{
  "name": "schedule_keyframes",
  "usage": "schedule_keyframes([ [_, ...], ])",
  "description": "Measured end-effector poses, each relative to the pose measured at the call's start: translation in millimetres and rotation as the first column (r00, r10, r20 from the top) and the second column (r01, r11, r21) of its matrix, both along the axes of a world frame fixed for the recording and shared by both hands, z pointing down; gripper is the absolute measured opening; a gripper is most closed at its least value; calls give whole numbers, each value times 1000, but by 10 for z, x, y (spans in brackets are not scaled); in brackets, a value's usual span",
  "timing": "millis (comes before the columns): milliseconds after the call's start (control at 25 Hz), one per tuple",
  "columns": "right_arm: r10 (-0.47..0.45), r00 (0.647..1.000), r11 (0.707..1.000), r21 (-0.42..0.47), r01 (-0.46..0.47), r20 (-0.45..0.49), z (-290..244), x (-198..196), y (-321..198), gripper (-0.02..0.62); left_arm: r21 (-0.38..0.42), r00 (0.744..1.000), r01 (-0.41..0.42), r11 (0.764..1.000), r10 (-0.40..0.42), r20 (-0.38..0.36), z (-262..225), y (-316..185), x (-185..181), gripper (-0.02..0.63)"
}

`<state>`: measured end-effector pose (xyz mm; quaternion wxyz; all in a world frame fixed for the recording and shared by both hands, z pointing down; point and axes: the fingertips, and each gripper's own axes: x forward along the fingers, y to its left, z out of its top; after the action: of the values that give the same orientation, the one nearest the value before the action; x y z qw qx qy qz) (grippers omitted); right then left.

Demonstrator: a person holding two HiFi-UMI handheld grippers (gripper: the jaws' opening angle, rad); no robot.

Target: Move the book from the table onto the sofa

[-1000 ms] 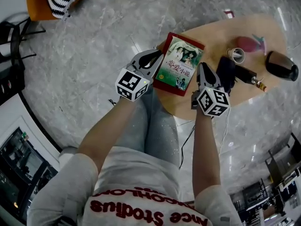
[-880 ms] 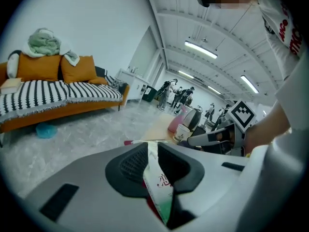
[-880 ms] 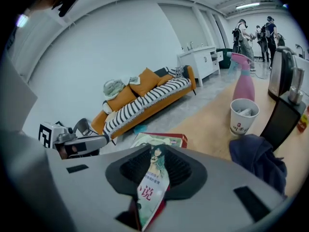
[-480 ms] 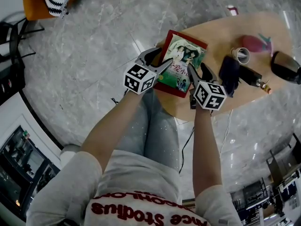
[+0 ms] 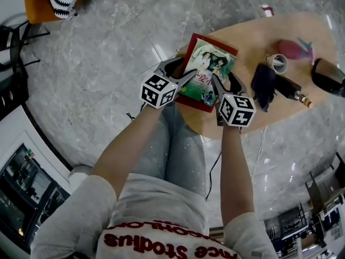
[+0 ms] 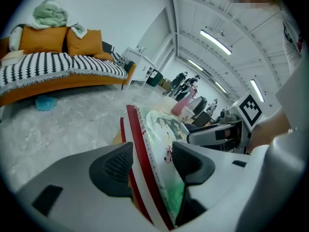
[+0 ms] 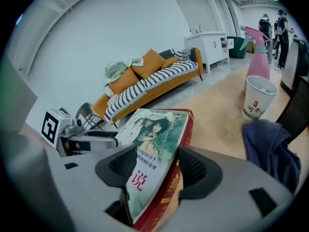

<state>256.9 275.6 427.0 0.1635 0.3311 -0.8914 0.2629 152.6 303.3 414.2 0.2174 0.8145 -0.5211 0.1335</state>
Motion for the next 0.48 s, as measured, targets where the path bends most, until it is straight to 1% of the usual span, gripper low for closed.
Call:
schedule_keyframes([
  [240,-64,998,998,25,64,-30,33,-42,25,262,-14,999,12,1000,-13,-32,70,-2,-18,242],
  [360,-70,997,997,24,71,-25,57,-60,25,262,-19,998,19,1000,-20,-54,109,-4,-32,242],
  [480,-52,999,999,11,52,6,34,-56,26,261,-22,999,13,1000,-14,-46,125,-9,-31,242],
])
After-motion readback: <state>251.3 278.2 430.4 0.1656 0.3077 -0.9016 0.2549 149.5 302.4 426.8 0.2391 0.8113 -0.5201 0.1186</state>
